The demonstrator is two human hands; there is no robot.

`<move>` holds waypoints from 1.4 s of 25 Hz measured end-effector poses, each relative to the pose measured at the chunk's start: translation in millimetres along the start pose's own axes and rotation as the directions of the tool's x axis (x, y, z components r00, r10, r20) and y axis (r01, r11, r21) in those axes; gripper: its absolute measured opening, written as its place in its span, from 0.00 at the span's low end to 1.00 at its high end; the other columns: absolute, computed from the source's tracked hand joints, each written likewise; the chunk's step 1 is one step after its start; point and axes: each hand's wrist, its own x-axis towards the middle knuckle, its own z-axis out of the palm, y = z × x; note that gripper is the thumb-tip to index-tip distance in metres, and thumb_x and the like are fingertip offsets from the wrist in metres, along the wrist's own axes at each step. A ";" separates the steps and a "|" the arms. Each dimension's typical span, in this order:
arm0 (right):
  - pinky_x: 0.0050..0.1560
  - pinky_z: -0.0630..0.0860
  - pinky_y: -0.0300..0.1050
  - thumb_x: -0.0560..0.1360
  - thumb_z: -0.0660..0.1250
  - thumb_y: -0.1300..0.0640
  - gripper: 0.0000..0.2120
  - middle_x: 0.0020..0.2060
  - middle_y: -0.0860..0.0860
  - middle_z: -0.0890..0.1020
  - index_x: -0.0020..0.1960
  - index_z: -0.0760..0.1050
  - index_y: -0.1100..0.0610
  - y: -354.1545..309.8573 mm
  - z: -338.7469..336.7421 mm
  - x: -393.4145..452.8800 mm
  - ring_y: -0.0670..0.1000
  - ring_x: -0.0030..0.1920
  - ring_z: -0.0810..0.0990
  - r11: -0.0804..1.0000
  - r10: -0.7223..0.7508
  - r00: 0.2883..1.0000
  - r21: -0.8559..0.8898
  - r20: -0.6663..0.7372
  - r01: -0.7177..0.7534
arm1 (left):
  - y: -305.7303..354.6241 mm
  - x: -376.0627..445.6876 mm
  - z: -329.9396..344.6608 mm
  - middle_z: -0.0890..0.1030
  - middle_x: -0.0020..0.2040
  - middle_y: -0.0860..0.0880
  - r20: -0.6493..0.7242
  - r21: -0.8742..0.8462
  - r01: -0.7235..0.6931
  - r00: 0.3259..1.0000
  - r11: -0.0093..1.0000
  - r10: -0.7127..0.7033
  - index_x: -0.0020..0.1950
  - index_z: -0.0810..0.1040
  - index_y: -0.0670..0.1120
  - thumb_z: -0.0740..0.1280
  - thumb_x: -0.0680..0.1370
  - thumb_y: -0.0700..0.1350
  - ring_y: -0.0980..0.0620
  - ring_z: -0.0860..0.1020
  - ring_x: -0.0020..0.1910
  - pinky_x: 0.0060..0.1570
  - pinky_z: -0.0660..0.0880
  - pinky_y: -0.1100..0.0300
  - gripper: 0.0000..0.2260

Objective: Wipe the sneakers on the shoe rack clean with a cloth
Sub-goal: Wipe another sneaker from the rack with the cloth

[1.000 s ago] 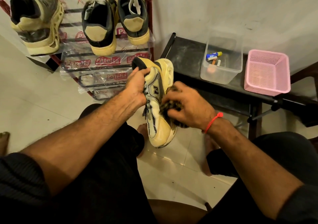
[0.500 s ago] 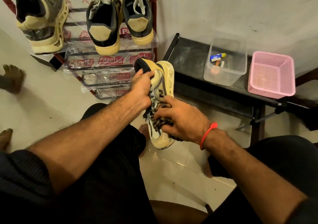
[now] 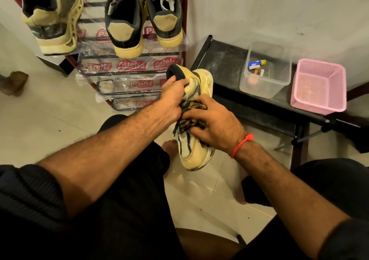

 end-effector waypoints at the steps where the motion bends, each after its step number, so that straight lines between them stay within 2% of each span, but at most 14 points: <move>1: 0.46 0.81 0.55 0.71 0.71 0.53 0.15 0.57 0.54 0.75 0.57 0.82 0.50 1.1 1.1 2.4 0.55 0.53 0.78 0.999 0.020 0.999 0.028 -0.048 -0.019 | 3.2 -1.0 1.9 0.85 0.55 0.41 0.020 -0.004 -0.017 1.000 1.000 0.017 0.63 0.81 0.46 0.66 0.82 0.39 0.44 0.84 0.51 0.44 0.84 0.53 0.11; 7: 0.60 0.76 0.46 0.71 0.72 0.58 0.13 0.54 0.50 0.76 0.56 0.83 0.53 0.4 3.7 8.8 0.49 0.55 0.77 0.956 0.205 0.946 0.257 -0.249 -0.140 | 7.6 -8.6 -3.8 0.84 0.59 0.40 0.135 -0.019 0.037 0.990 0.999 -0.034 0.67 0.78 0.46 0.64 0.83 0.38 0.43 0.84 0.51 0.45 0.83 0.51 0.14; 10: 0.59 0.75 0.40 0.71 0.73 0.60 0.13 0.50 0.48 0.75 0.55 0.83 0.53 4.7 -10.7 21.7 0.46 0.52 0.76 0.929 0.317 0.882 0.299 -0.349 -0.216 | -0.2 -19.8 1.0 0.82 0.51 0.38 0.258 -0.075 0.126 0.961 0.989 -0.103 0.65 0.78 0.44 0.63 0.81 0.36 0.43 0.82 0.44 0.40 0.81 0.52 0.13; 13: 0.59 0.75 0.41 0.70 0.73 0.60 0.14 0.53 0.51 0.75 0.55 0.82 0.52 0.4 -16.1 12.9 0.48 0.54 0.75 0.961 0.217 0.947 0.225 -0.239 -0.163 | 1.9 -16.5 1.3 0.81 0.49 0.40 0.299 -0.018 0.096 0.950 0.995 -0.086 0.61 0.79 0.44 0.63 0.82 0.37 0.45 0.81 0.43 0.39 0.81 0.54 0.10; 15: 0.56 0.78 0.48 0.70 0.73 0.55 0.14 0.57 0.51 0.73 0.56 0.82 0.50 -6.5 -13.0 1.1 0.51 0.56 0.75 0.991 0.098 0.995 0.087 0.014 -0.099 | 5.6 -10.8 -2.9 0.85 0.51 0.44 0.256 0.044 0.050 0.965 0.998 -0.060 0.61 0.81 0.48 0.64 0.82 0.38 0.46 0.84 0.47 0.43 0.82 0.53 0.11; 17: 0.53 0.80 0.53 0.72 0.72 0.51 0.14 0.58 0.50 0.73 0.58 0.81 0.47 -5.2 -9.5 -8.0 0.52 0.57 0.75 0.998 0.063 0.967 -0.007 0.247 -0.063 | 6.7 -7.1 -5.2 0.86 0.53 0.44 0.213 0.063 0.015 0.977 0.998 -0.028 0.62 0.81 0.50 0.64 0.82 0.38 0.47 0.85 0.48 0.43 0.82 0.52 0.12; 18: 0.54 0.79 0.52 0.72 0.73 0.51 0.14 0.57 0.49 0.74 0.58 0.81 0.46 -0.8 -10.9 -9.7 0.51 0.56 0.75 0.996 0.079 0.963 0.023 0.259 -0.088 | 6.5 -6.9 -5.5 0.86 0.54 0.43 0.200 0.067 -0.002 0.980 0.998 -0.012 0.63 0.81 0.50 0.64 0.83 0.38 0.47 0.85 0.49 0.44 0.83 0.52 0.12; 20: 0.57 0.76 0.45 0.71 0.74 0.53 0.14 0.53 0.48 0.76 0.57 0.82 0.48 10.9 -20.2 -8.8 0.48 0.54 0.76 0.968 0.176 0.978 0.158 0.115 -0.193 | 6.5 -7.2 -6.4 0.86 0.55 0.42 0.177 0.058 -0.016 0.984 0.998 0.005 0.65 0.80 0.48 0.64 0.83 0.37 0.46 0.85 0.49 0.44 0.83 0.51 0.13; 23: 0.59 0.76 0.43 0.72 0.75 0.54 0.11 0.52 0.48 0.79 0.54 0.81 0.48 29.7 -31.0 -7.7 0.46 0.53 0.79 0.871 0.421 0.904 0.314 -0.080 -0.378 | 4.4 -5.8 -8.1 0.86 0.55 0.42 0.131 0.127 -0.031 0.991 0.991 0.014 0.65 0.79 0.46 0.65 0.82 0.37 0.44 0.85 0.50 0.42 0.84 0.50 0.13; 26: 0.59 0.78 0.52 0.72 0.74 0.51 0.10 0.51 0.48 0.82 0.53 0.80 0.47 39.4 -25.1 -7.9 0.48 0.53 0.81 0.773 0.526 0.850 0.394 0.041 -0.497 | 4.0 -6.8 -6.0 0.85 0.56 0.46 0.123 0.331 -0.169 0.983 0.928 0.135 0.68 0.78 0.47 0.67 0.81 0.38 0.47 0.84 0.55 0.52 0.83 0.52 0.15; 28: 0.57 0.80 0.50 0.73 0.74 0.52 0.09 0.49 0.46 0.83 0.53 0.80 0.48 38.3 -22.2 -7.5 0.46 0.51 0.82 0.735 0.546 0.830 0.411 0.113 -0.539 | 6.1 -7.7 -6.4 0.84 0.59 0.48 0.140 0.389 -0.258 0.965 0.884 0.220 0.71 0.74 0.47 0.66 0.81 0.38 0.51 0.82 0.57 0.54 0.81 0.55 0.18; 30: 0.55 0.80 0.46 0.73 0.74 0.51 0.10 0.48 0.45 0.83 0.53 0.79 0.49 37.7 -24.0 -6.3 0.44 0.50 0.82 0.711 0.568 0.812 0.416 0.134 -0.567 | 8.5 -6.4 -8.7 0.82 0.62 0.50 0.129 0.438 -0.321 0.947 0.840 0.295 0.71 0.71 0.51 0.65 0.82 0.40 0.50 0.81 0.59 0.58 0.80 0.49 0.17; 33: 0.55 0.80 0.48 0.72 0.75 0.47 0.11 0.46 0.46 0.84 0.52 0.79 0.49 43.2 -25.6 -6.0 0.46 0.49 0.82 0.650 0.633 0.768 0.471 0.100 -0.597 | 17.2 -3.3 -12.1 0.79 0.62 0.48 0.055 0.443 -0.331 0.938 0.833 0.344 0.71 0.64 0.52 0.62 0.83 0.46 0.45 0.81 0.57 0.50 0.82 0.38 0.17; 35: 0.57 0.80 0.53 0.72 0.76 0.49 0.11 0.46 0.48 0.85 0.51 0.80 0.51 45.1 -26.6 -7.4 0.48 0.49 0.83 0.579 0.661 0.747 0.582 0.075 -0.571 | 27.8 1.9 -14.7 0.78 0.57 0.47 -0.030 0.273 -0.283 0.953 0.920 0.302 0.69 0.62 0.49 0.58 0.85 0.44 0.47 0.82 0.50 0.39 0.84 0.41 0.13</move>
